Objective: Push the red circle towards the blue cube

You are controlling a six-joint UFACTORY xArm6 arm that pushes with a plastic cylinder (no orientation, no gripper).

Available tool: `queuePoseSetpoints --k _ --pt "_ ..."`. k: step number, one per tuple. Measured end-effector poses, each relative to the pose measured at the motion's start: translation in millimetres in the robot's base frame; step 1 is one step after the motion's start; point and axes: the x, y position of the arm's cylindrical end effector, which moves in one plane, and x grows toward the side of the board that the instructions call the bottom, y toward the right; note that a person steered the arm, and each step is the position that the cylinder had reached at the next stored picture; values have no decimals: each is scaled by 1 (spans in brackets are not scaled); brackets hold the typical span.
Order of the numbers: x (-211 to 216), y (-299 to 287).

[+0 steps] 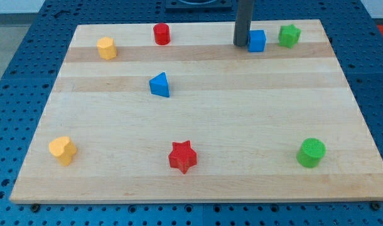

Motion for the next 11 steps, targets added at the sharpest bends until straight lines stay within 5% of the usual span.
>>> queuePoseSetpoints --k 1,3,5,7,10,11 --pt "4 -54" --pt "-62 -73" --pt "-63 -168" --pt "11 -181" --pt "46 -244" --pt "60 -221"
